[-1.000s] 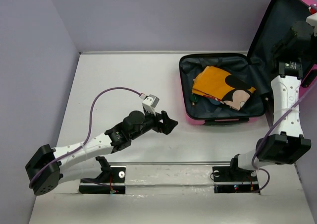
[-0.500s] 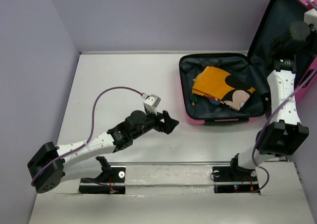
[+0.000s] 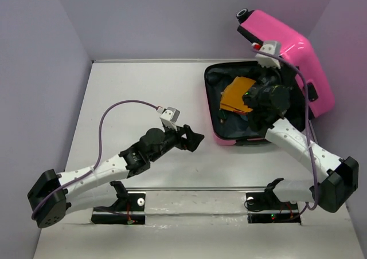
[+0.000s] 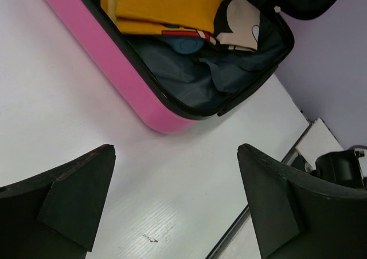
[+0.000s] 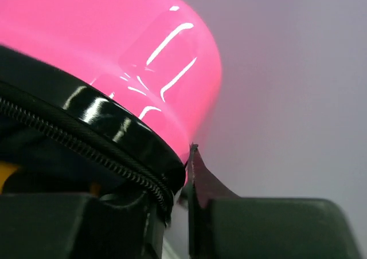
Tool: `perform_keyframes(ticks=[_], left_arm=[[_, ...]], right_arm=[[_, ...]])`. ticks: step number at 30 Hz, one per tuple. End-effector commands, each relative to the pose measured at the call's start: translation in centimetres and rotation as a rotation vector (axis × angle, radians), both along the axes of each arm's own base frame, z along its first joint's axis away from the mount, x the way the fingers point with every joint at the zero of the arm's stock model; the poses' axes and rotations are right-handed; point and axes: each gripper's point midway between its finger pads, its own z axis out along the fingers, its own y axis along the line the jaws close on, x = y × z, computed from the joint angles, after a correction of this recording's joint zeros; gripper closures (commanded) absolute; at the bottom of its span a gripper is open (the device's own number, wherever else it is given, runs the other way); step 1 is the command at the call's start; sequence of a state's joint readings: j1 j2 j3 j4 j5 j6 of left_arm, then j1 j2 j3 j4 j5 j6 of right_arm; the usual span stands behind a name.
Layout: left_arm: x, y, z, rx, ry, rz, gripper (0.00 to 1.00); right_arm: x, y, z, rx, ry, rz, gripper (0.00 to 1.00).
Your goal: Pack the luggage
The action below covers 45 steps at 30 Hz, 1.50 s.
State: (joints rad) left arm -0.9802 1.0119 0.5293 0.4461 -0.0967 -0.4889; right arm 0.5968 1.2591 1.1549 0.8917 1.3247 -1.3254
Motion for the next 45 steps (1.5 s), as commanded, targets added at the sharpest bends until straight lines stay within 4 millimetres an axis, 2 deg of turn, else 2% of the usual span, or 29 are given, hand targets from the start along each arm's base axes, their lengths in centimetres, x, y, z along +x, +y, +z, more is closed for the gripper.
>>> perform_keyframes(ticks=[1,2,3,4,9,10,14,17,19,21,22,25,26,27,28,29,30,31,32,33,34,36,37,38,39,42,43,44,45], left_arm=[[1.7,3.0,1.7,-0.013,-0.050,0.173,0.01],[1.9,3.7,1.7,-0.001,-0.052,0.201,0.01],[2.5,5.0,2.7,-0.010,-0.073,0.267,0.01],[2.7,6.0,2.7,0.009,-0.068,0.304,0.01],[3.8,10.2,5.3,-0.044,-0.091,0.448,0.01],[3.7,10.5,5.3,-0.050,-0.087,0.456,0.01],[4.1,12.8,4.9,-0.086,-0.061,0.532,0.01],[4.1,13.5,5.0,-0.131,-0.054,0.532,0.01],[4.2,12.6,4.8,-0.164,-0.046,0.469,0.01],[4.3,10.8,3.8,-0.149,-0.011,0.399,0.01],[4.4,10.1,3.6,-0.145,-0.004,0.375,0.01],[4.8,7.3,2.6,-0.128,0.033,0.277,0.01],[4.9,6.6,2.9,-0.133,0.034,0.254,0.01],[4.9,5.9,2.7,-0.130,0.042,0.232,0.01],[4.9,4.8,2.1,-0.116,0.057,0.201,0.01],[5.0,4.2,2.5,-0.117,0.053,0.188,0.01],[5.0,3.5,1.9,-0.099,0.066,0.175,0.01],[4.8,2.9,1.7,-0.092,0.069,0.158,0.01],[4.7,2.5,1.7,-0.088,0.070,0.147,0.01],[4.5,1.9,1.9,-0.090,0.069,0.135,0.01],[4.2,1.2,1.4,-0.074,0.079,0.112,0.01],[3.8,0.4,1.1,-0.068,0.088,0.087,0.01],[3.6,-0.2,0.4,-0.056,0.099,0.066,0.01],[3.1,-0.8,0.1,-0.049,0.106,0.041,0.01],[2.9,-1.6,-0.5,-0.038,0.118,0.019,0.01],[2.8,-2.9,-1.4,-0.027,0.136,-0.003,0.01],[2.2,-4.1,-1.4,-0.042,0.146,-0.059,0.01],[2.3,-4.5,-1.6,-0.043,0.152,-0.064,0.01],[2.5,-5.1,-1.8,-0.040,0.158,-0.066,0.01]], right_arm=[[-1.3,9.3,-6.8,0.203,0.031,0.144,0.54],[-1.7,10.4,-7.6,0.194,0.059,0.162,0.37],[-2.5,10.9,-8.5,0.347,-0.003,0.174,0.27],[-3.2,12.5,-9.0,0.273,0.103,0.219,0.17],[-3.6,21.7,-12.3,0.151,0.204,0.370,0.10],[-3.4,22.2,-13.0,0.128,0.217,0.367,0.10],[-2.6,24.1,-10.5,0.179,0.111,0.411,0.12],[-1.8,23.8,-6.6,0.201,-0.012,0.435,0.14],[0.0,21.1,-3.8,0.202,-0.085,0.368,0.17],[1.2,18.2,-1.9,0.190,-0.135,0.298,0.30],[2.5,15.0,-1.4,0.166,-0.140,0.206,0.39],[4.3,9.6,-0.1,0.140,-0.183,0.064,0.65],[5.4,6.2,0.1,0.124,-0.194,-0.027,0.67],[6.4,5.0,0.4,0.115,-0.212,-0.043,0.70],[9.3,5.3,0.4,0.136,-0.217,0.036,0.74],[11.9,3.0,-4.4,-0.020,0.181,0.028,0.75],[12.5,1.2,-5.8,0.129,0.195,0.077,0.74],[15.6,3.4,-2.3,0.621,-0.060,0.368,0.73],[16.0,1.9,-3.5,0.781,-0.009,0.426,0.71],[16.4,-2.2,-4.0,0.896,-0.028,0.435,0.68],[16.4,-1.0,-4.2,0.966,-0.007,0.545,0.57],[16.1,-2.8,-4.3,0.927,-0.023,0.489,0.38],[15.4,-5.8,-4.6,0.888,-0.044,0.392,0.21],[15.1,-7.3,-6.1,0.902,-0.028,0.352,0.16],[13.6,-12.1,-7.4,0.938,-0.058,0.242,0.12],[11.4,-15.6,-10.9,1.188,-0.121,0.240,0.04],[10.8,-15.9,-14.6,1.287,-0.114,0.230,0.01],[9.7,-17.4,-15.8,1.311,-0.147,0.202,0.00],[9.1,-16.9,-17.5,1.334,-0.162,0.225,0.00]])
